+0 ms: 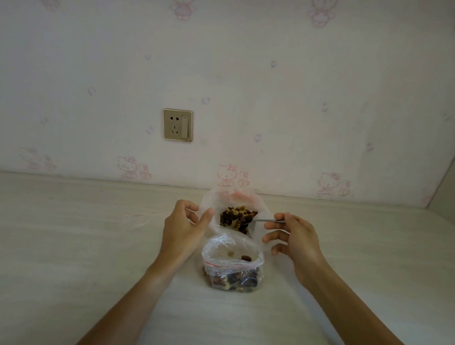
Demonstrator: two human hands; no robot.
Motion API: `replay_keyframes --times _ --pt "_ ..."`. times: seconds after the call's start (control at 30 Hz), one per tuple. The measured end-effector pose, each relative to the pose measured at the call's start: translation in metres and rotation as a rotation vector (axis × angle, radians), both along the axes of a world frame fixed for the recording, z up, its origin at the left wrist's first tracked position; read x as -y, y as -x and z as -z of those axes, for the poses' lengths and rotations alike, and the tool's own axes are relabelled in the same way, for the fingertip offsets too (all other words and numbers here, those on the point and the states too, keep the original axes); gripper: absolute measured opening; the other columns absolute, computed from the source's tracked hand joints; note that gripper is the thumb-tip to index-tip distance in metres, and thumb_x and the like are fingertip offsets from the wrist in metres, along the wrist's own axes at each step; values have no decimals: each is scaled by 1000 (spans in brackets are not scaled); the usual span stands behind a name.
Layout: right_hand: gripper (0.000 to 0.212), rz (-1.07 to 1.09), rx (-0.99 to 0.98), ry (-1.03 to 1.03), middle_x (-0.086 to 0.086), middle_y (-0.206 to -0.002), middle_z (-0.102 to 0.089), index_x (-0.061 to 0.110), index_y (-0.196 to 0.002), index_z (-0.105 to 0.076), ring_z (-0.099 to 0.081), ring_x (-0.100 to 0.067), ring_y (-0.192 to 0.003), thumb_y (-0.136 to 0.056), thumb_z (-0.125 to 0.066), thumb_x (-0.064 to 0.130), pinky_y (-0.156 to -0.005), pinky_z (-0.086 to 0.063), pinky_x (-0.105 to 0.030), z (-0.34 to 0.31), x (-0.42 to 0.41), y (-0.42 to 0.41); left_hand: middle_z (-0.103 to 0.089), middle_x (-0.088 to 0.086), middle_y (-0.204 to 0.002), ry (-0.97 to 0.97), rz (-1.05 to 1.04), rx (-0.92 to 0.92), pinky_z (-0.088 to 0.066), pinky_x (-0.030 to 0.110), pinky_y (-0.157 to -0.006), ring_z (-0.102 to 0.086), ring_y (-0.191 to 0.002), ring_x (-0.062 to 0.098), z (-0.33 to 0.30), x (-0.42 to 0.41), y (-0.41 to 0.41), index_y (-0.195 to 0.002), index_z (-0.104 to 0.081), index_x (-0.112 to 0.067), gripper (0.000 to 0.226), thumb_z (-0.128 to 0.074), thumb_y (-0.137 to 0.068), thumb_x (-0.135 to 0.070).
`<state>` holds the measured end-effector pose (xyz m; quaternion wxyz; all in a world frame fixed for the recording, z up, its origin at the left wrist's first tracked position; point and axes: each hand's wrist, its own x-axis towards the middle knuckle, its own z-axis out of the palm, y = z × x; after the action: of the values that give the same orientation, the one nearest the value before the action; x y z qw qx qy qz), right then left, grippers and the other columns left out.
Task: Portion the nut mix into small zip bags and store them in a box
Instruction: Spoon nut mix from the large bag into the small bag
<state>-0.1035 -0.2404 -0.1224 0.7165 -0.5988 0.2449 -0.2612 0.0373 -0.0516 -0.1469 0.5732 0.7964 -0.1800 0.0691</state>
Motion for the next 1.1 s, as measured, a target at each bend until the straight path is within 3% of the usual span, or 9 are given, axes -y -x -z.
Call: replay_keyframes --times 0.23,0.43,0.57,0.7,0.87,0.97,1.03,1.1 --pt "33 -36 58 60 -15 -83 -76 2 -104 -63 -69 -29 -63 -112 -37 21 -44 -48 -33 -22 -2 20 -70 -4 -80 -25 75 35 -45 15 -62 -64 -73 9 -9 -6 12 -84 -67 -23 24 -73 -92 -46" --pt "34 -110 100 82 -19 -85 -74 1 -102 -64 -68 -34 -66 -112 -38 20 -45 -48 -35 -27 -6 45 -73 -8 -82 -267 201 -31 -47 23 -68 -68 -75 8 -10 -26 30 -84 -72 -27 35 -64 -93 -60" --pt "35 -184 94 125 -21 -86 -73 -1 -102 -64 -69 -34 -67 -111 -39 22 -45 -49 -35 -22 -13 62 -75 -7 -83 -282 254 -82 -50 23 -69 -70 -74 10 -11 -33 41 -85 -76 -27 29 -66 -95 -52" --pt "34 -292 79 407 -14 -87 -73 4 -102 -64 -70 -31 -71 -111 -38 23 -47 -50 -37 -16 -21 71 -77 -3 -84 -251 289 -55 -50 19 -70 -70 -75 7 -12 -32 50 -88 -78 -28 17 -69 -98 -39" --pt "33 -466 37 1021 9 -98 -68 29 -108 -61 -67 -19 -90 -107 -32 45 -65 -53 -28 -17 -32 86 -75 2 -83 -88 363 -115 -45 22 -52 -61 -59 7 -10 -32 56 -92 -79 -27 14 -70 -98 -37" --pt "32 -425 25 1340 20 -102 -62 41 -112 -53 -63 -11 -91 -108 -23 52 -74 -51 -29 -22 -37 91 -70 -1 -78 -31 355 -129 -45 24 -50 -60 -58 9 -7 -32 58 -91 -80 -28 15 -70 -98 -37" --pt "31 -391 54 1394 21 -103 -61 41 -114 -52 -63 -9 -90 -108 -23 51 -73 -51 -27 -25 -37 92 -69 -5 -76 -24 337 -110 -45 23 -49 -60 -57 7 -7 -33 59 -90 -80 -29 15 -70 -98 -37" --pt "33 -384 75 1303 18 -100 -64 37 -111 -56 -64 -12 -90 -108 -25 50 -71 -51 -25 -26 -35 90 -70 -8 -76 -40 311 -78 -45 19 -51 -61 -58 4 -6 -34 58 -90 -79 -30 14 -69 -98 -35"
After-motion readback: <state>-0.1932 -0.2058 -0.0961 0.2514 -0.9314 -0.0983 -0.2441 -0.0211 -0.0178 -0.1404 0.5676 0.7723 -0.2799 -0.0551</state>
